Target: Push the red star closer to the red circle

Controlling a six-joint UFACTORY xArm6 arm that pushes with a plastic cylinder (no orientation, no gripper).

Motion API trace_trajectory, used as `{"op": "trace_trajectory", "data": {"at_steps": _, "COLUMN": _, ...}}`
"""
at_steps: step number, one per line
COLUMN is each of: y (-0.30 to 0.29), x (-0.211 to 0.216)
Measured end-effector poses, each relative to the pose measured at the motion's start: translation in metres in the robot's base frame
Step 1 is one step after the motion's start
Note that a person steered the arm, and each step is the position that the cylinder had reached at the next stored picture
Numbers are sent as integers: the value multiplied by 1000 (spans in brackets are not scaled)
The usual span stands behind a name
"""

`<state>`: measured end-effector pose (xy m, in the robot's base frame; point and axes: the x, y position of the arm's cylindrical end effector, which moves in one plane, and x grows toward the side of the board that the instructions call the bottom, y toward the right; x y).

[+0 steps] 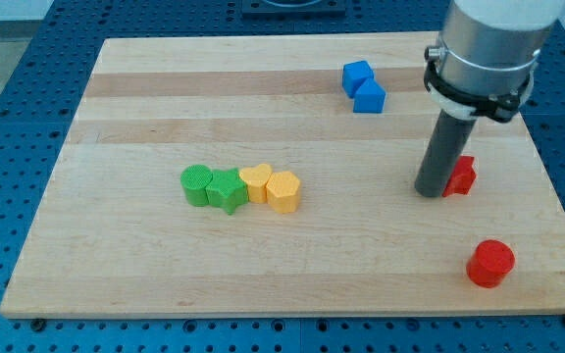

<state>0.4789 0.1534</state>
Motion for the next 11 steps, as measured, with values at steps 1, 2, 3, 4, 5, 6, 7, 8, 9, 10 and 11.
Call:
{"op": "trace_trajectory", "data": {"at_steps": 1, "y": -29, "x": -33}}
{"op": "trace_trajectory", "data": {"at_steps": 2, "y": -56, "x": -78}}
{"op": "trace_trajectory", "data": {"at_steps": 3, "y": -20, "x": -87}}
{"op": "trace_trajectory", "data": {"at_steps": 4, "y": -13, "x": -87}}
{"op": "trace_trajectory", "data": {"at_steps": 5, "y": -13, "x": -52}}
{"op": "trace_trajectory", "data": {"at_steps": 6, "y": -13, "x": -51}}
{"op": "trace_trajectory", "data": {"at_steps": 7, "y": -1, "x": -37}}
{"op": "trace_trajectory", "data": {"at_steps": 8, "y": -1, "x": -71}}
{"op": "trace_trajectory", "data": {"at_steps": 9, "y": 5, "x": -64}}
{"op": "trace_trajectory", "data": {"at_steps": 10, "y": 15, "x": -5}}
{"op": "trace_trajectory", "data": {"at_steps": 11, "y": 41, "x": 69}}
